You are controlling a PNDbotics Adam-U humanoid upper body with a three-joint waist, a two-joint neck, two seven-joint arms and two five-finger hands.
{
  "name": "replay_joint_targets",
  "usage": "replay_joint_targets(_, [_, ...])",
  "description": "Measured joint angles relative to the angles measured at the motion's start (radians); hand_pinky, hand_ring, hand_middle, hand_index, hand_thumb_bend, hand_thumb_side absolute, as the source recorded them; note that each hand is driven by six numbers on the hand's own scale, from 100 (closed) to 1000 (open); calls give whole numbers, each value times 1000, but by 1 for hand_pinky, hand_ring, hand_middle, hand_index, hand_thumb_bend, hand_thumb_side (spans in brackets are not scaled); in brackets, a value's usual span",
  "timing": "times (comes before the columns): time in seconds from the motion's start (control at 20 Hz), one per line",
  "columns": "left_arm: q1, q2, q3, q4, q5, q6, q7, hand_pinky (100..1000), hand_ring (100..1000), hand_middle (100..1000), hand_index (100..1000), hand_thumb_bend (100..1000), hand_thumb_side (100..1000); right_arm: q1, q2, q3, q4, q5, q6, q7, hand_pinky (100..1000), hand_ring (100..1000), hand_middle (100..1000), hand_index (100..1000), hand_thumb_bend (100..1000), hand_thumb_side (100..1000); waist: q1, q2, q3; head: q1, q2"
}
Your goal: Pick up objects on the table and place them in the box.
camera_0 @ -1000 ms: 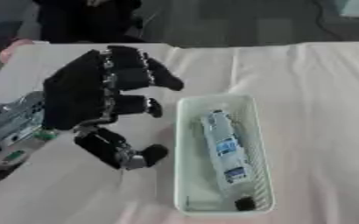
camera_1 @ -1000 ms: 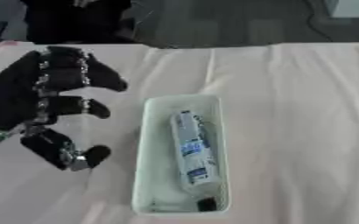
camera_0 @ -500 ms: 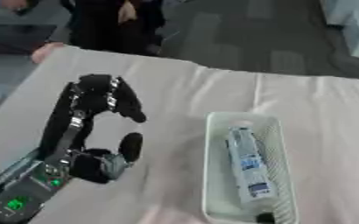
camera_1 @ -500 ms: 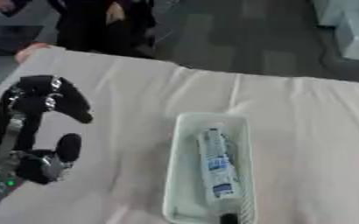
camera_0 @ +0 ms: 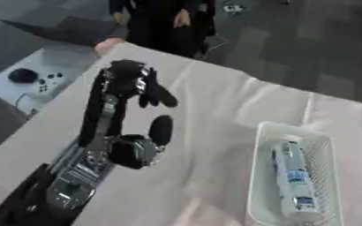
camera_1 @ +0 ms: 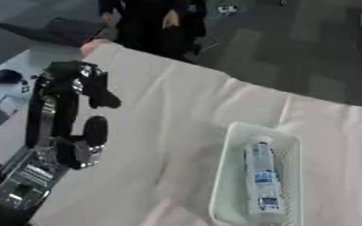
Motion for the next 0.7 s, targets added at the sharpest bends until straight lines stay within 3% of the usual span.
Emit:
replay_joint_targets(0.3, [-15, 11, 7, 0, 34, -1, -1, 100, 100, 213, 480, 100, 726, 32, 13, 15, 0, 15, 24, 24, 154, 322, 421, 551, 100, 1000, -7, -1, 20, -114, -37])
replay_joint_targets(0.7, [7, 12, 3, 0, 84, -2, -2, 100, 100, 199, 527, 100, 725, 45, 14, 26, 0, 18, 43, 43, 154, 322, 420, 548, 100, 1000, -8, -3, 33, -125, -53])
